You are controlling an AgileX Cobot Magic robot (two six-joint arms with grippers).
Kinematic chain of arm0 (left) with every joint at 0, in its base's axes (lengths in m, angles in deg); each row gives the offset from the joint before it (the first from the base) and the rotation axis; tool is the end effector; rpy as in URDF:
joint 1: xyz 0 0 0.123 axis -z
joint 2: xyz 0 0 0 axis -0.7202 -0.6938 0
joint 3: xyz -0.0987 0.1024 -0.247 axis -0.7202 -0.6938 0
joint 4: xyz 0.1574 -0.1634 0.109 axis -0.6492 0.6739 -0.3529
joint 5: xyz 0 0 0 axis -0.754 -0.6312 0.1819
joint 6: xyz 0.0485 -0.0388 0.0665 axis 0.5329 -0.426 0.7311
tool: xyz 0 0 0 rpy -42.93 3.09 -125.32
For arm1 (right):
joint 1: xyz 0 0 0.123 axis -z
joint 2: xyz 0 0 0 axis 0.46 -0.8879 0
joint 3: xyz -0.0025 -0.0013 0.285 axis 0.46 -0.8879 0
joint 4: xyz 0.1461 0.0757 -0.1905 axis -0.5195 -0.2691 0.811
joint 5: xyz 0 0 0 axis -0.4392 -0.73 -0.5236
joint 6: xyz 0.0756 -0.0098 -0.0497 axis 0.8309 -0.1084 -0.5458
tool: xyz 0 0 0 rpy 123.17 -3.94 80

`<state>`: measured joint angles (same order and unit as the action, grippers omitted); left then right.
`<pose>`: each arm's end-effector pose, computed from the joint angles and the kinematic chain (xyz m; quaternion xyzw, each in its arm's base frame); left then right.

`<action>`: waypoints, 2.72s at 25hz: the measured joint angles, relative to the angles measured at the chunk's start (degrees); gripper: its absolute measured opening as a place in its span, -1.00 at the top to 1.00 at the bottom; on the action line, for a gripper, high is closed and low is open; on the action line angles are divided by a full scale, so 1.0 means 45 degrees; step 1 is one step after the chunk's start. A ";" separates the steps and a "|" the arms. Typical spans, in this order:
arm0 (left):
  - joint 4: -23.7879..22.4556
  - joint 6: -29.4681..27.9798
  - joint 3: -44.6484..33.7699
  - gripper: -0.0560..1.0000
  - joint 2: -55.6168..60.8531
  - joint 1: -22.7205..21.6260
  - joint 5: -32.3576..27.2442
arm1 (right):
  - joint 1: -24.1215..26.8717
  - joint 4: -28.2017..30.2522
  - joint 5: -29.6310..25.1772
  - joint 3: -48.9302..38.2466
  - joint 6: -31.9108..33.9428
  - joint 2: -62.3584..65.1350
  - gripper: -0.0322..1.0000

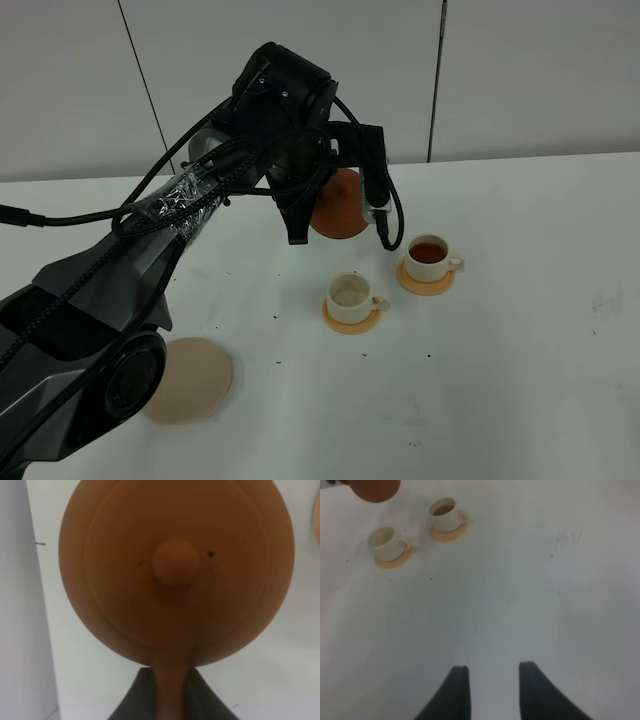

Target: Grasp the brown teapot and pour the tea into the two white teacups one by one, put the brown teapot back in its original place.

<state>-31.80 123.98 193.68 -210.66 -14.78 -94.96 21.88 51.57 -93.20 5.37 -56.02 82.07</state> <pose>0.4736 -0.2532 0.2243 0.6706 0.6864 0.2160 0.1801 -0.0069 0.0159 0.2746 -0.0446 0.8497 0.1285 0.5093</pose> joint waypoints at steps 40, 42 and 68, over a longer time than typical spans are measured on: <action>0.1056 0.0682 -0.3053 0.58 0.2851 -0.0205 -0.0004 | 0.0000 0.0000 0.0012 0.0000 0.0000 0.0000 0.47; 0.0930 0.0874 -0.3915 0.58 0.3327 -0.0205 -0.0004 | 0.0000 0.0000 0.0012 0.0000 0.0000 0.0000 0.47; 0.0221 0.4669 -0.5516 0.58 0.3921 -0.0747 -0.0016 | 0.0000 0.0000 0.0012 0.0000 0.0000 0.0000 0.47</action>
<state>-30.81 144.99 168.85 -193.02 -18.15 -95.03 21.88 51.57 -93.14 5.37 -56.02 82.07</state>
